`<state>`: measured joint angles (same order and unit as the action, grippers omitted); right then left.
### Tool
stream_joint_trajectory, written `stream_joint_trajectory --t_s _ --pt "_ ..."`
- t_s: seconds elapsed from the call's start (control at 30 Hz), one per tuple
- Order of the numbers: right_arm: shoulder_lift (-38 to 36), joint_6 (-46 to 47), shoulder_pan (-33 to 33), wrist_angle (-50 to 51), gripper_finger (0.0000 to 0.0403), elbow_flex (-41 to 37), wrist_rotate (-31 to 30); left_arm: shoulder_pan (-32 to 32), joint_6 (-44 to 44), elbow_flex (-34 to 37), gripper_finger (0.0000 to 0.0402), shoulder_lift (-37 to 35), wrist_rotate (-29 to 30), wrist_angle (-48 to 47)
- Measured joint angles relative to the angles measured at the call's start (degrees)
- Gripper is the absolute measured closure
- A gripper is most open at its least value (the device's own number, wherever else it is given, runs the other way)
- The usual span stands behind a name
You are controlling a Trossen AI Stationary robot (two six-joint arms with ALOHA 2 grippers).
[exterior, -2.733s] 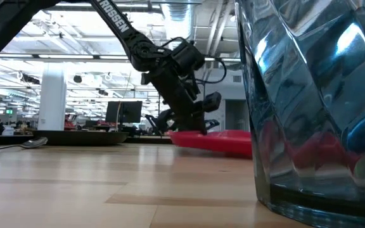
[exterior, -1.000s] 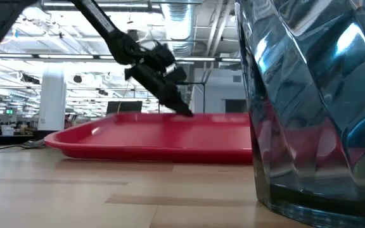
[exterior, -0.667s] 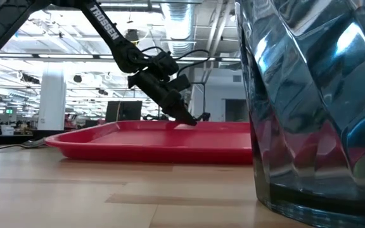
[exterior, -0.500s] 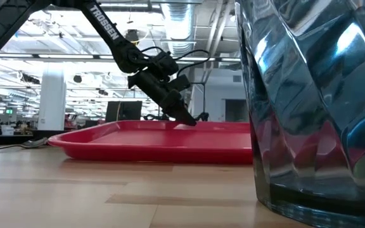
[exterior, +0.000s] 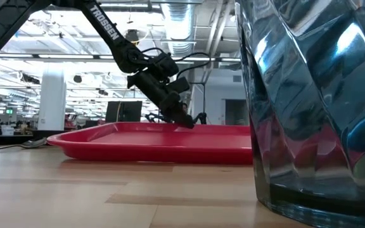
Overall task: Pick and place plate/cup/fork/spoon on tray
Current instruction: Prepare the red serving tray
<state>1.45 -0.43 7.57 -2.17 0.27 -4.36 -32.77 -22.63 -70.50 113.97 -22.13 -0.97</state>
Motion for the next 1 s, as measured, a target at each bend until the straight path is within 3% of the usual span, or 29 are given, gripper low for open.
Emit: stream_joint_trajectory --t_s 1.0 --pt "0.01 0.0 0.0 0.0 0.0365 0.0 0.01 0.15 -3.7 -0.04 0.0367 0.33 2.06 -11.0"
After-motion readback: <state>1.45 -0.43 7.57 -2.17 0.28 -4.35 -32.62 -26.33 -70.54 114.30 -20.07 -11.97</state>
